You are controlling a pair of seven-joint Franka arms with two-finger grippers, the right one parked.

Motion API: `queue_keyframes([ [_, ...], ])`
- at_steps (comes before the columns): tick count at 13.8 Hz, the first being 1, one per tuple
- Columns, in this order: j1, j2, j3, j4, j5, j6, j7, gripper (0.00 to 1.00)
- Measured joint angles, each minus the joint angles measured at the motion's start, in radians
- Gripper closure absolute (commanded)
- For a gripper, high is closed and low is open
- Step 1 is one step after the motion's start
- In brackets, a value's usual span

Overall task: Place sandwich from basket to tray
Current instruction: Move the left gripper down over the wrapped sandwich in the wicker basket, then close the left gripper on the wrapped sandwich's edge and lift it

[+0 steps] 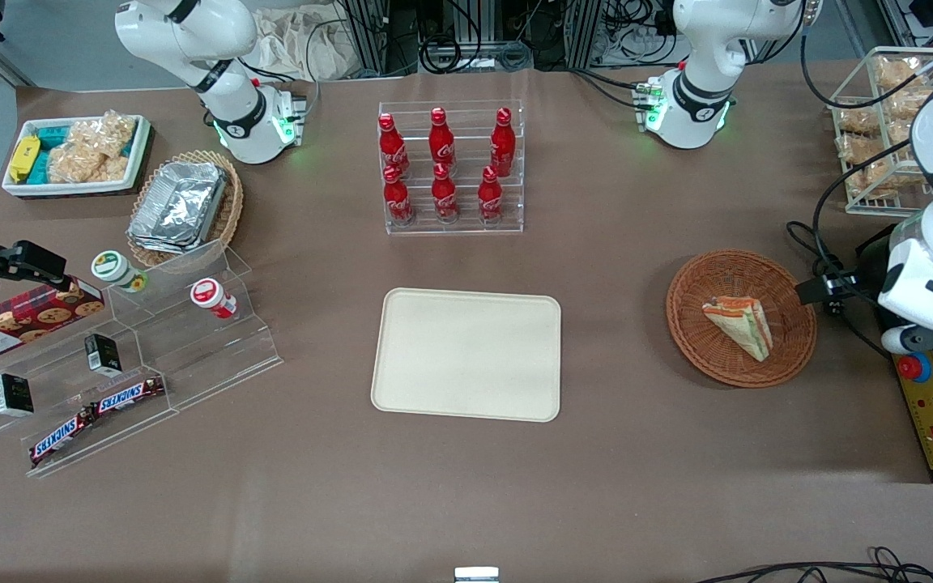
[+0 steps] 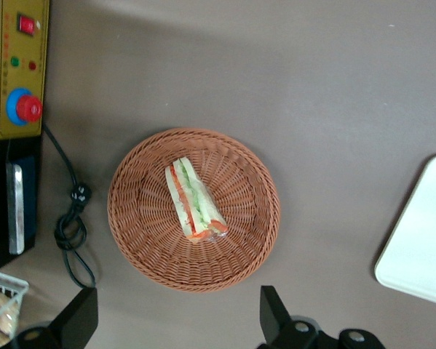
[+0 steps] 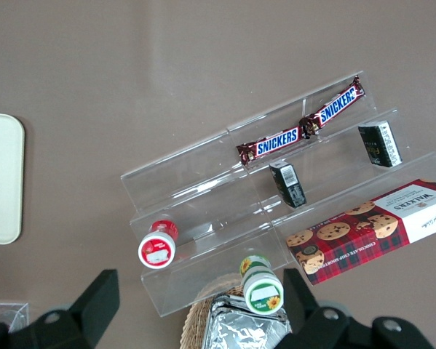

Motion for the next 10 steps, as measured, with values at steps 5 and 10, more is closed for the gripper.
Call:
queue_keyframes([
  [5, 0.001, 0.022, 0.002, -0.201, 0.0, 0.249, -0.38, 0.0],
  [10, 0.003, 0.03, 0.039, -0.528, 0.001, 0.591, -0.564, 0.0],
])
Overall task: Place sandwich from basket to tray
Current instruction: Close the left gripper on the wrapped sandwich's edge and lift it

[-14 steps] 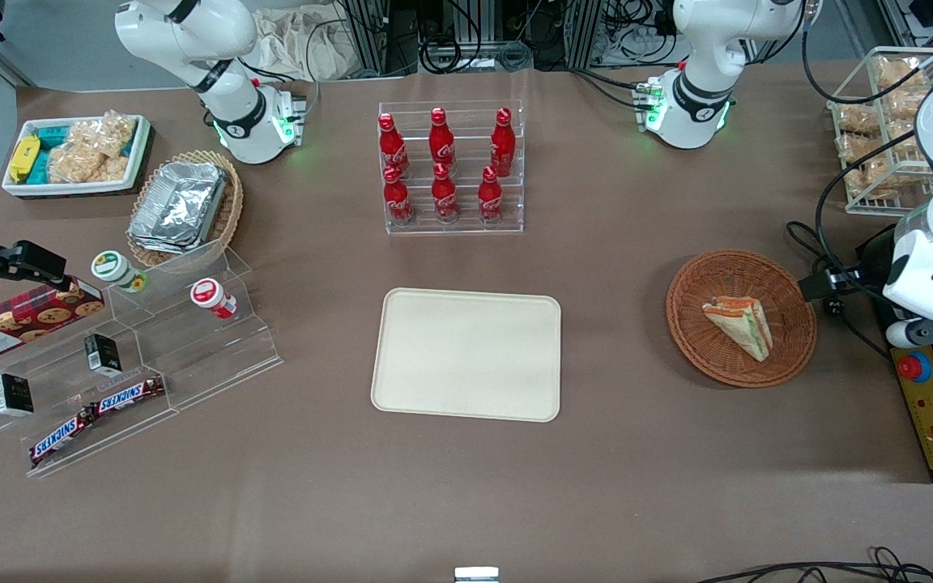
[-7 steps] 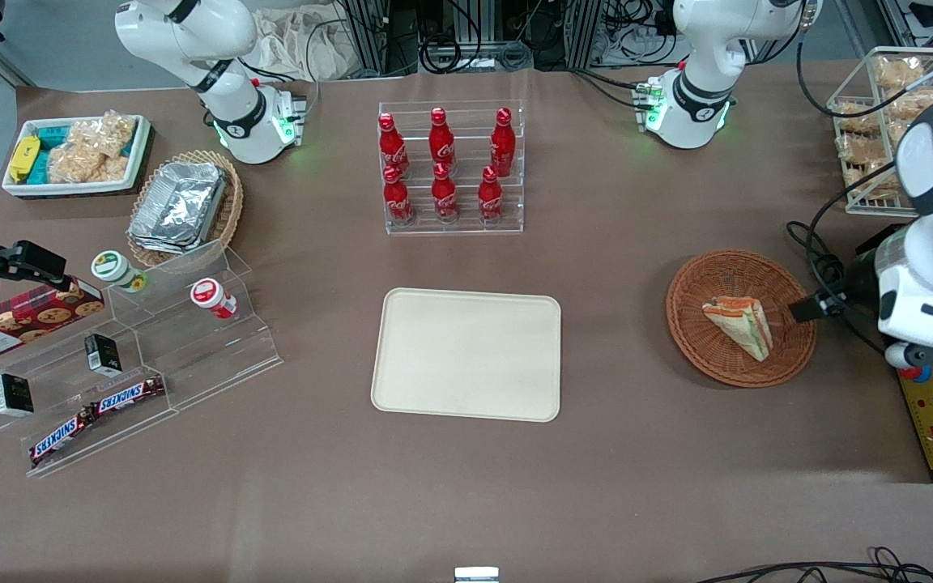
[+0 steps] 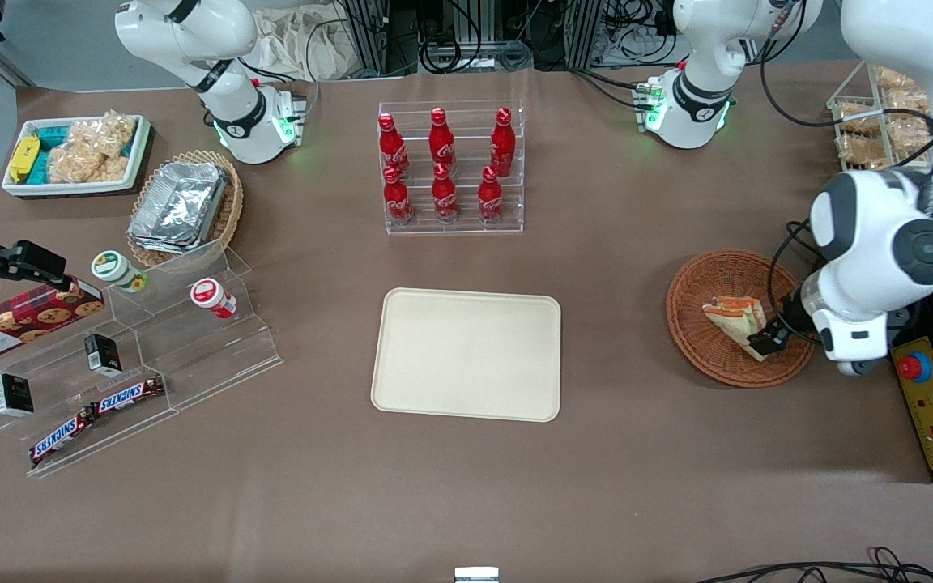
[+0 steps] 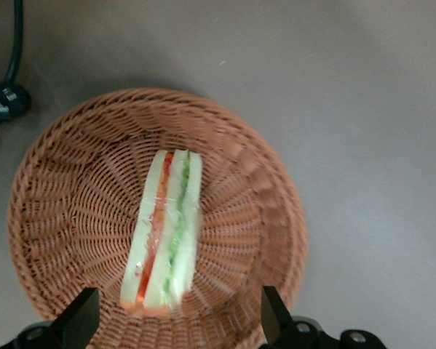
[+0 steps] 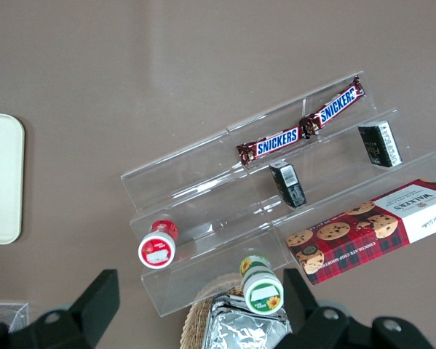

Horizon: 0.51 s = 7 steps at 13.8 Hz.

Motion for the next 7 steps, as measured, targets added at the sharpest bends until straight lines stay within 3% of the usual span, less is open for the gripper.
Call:
queue_keyframes([
  [3, 0.003, 0.002, 0.022, -0.126, 0.0, 0.131, -0.045, 0.0],
  [7, 0.003, 0.018, 0.022, -0.141, -0.001, 0.152, -0.096, 0.0],
])
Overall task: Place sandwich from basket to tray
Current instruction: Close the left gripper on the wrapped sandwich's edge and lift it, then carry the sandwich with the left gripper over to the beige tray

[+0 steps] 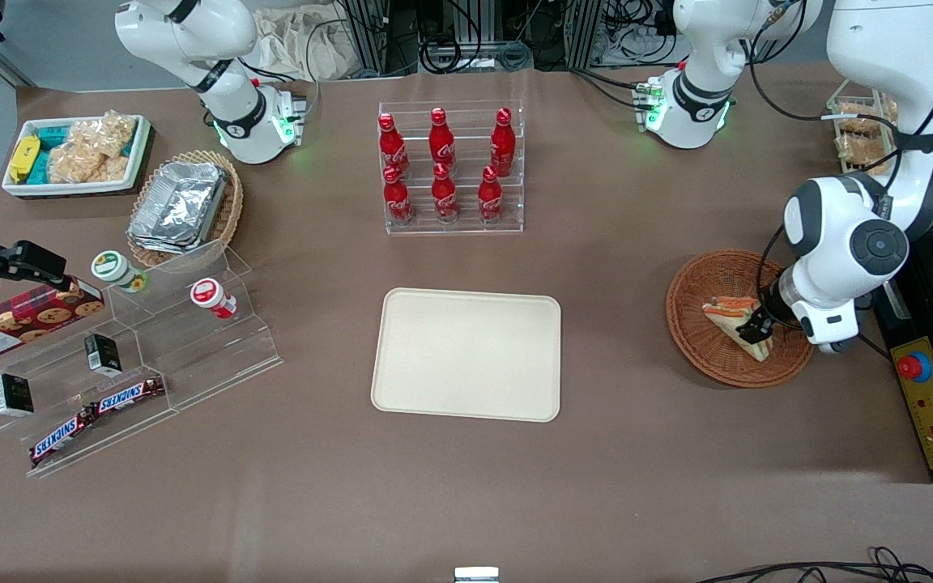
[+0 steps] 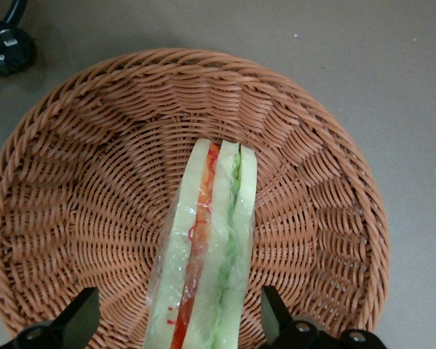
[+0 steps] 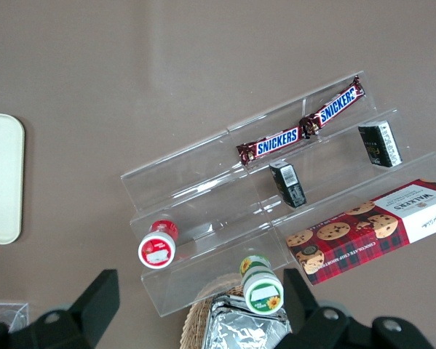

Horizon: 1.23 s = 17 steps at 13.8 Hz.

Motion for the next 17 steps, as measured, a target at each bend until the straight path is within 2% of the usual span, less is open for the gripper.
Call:
queue_keyframes([
  [2, 0.0, 0.02, 0.0, 0.0, 0.0, 0.027, -0.013, 0.0],
  [3, 0.0, 0.03, 0.0, 0.0, -0.002, 0.038, -0.019, 0.15],
  [4, 0.0, 0.038, 0.0, 0.0, -0.004, 0.045, -0.033, 0.61],
  [5, 0.0, 0.04, 0.0, 0.001, -0.005, 0.05, -0.064, 0.93],
  [6, 0.0, 0.04, 0.0, 0.005, -0.005, 0.05, -0.097, 1.0],
  [12, -0.008, 0.044, -0.005, 0.042, -0.001, 0.032, -0.112, 1.0],
  [14, -0.008, 0.044, -0.008, 0.111, -0.001, -0.077, -0.103, 1.0],
  [17, -0.009, 0.044, -0.019, 0.333, -0.004, -0.351, -0.065, 1.0],
])
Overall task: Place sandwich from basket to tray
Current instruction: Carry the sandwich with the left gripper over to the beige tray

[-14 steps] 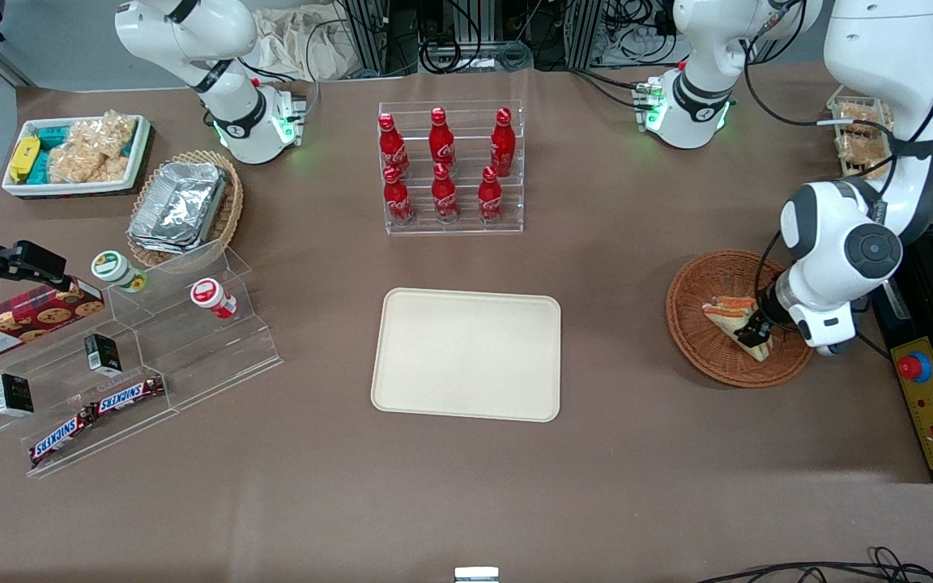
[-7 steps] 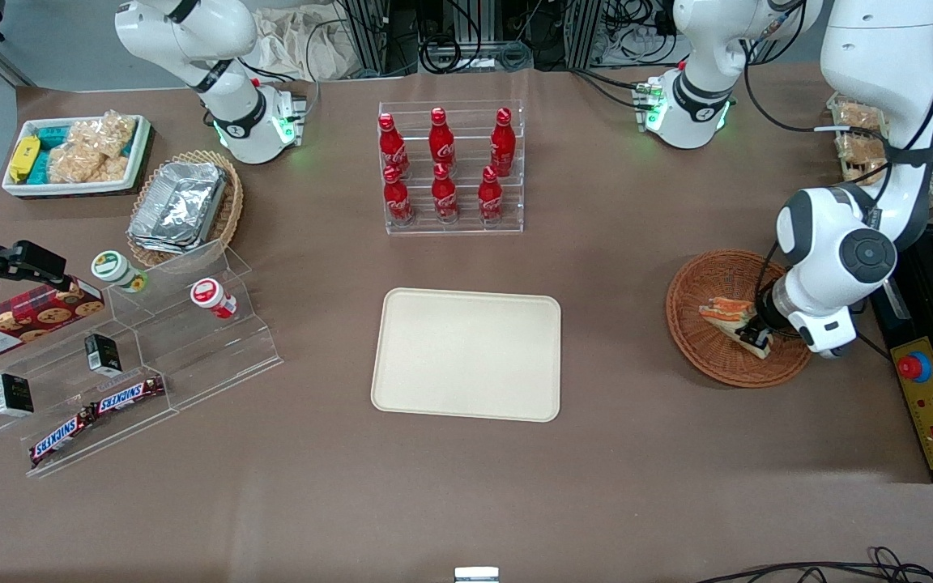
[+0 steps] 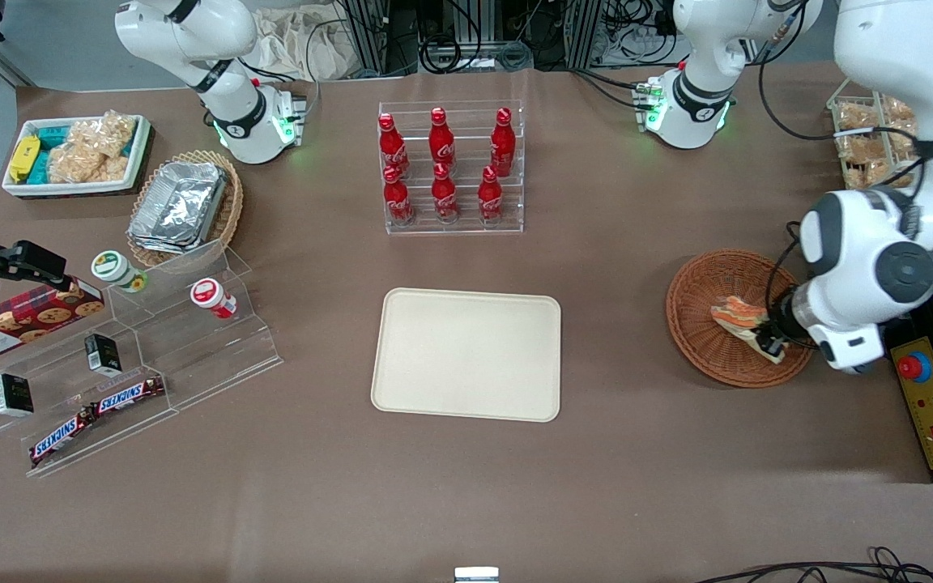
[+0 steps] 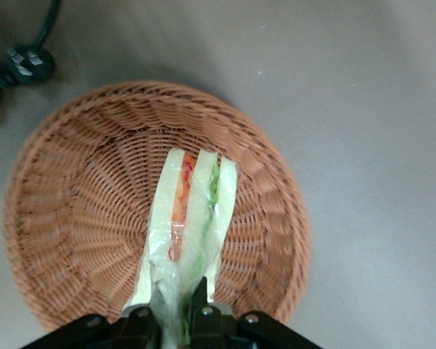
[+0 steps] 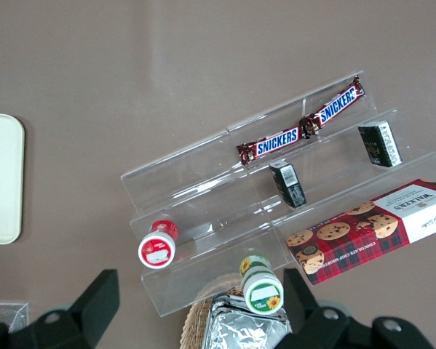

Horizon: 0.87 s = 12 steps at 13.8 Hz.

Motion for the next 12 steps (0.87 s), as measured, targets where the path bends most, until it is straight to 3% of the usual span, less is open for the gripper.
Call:
queue_keyframes([
  [2, -0.001, 0.0, -0.033, 0.149, -0.011, -0.141, 0.046, 1.0],
  [5, -0.002, 0.003, -0.145, 0.298, -0.022, -0.219, 0.187, 1.0],
  [9, -0.015, 0.06, -0.377, 0.331, -0.024, -0.2, 0.257, 1.0],
  [12, -0.071, 0.186, -0.449, 0.331, -0.024, -0.022, 0.268, 1.0],
])
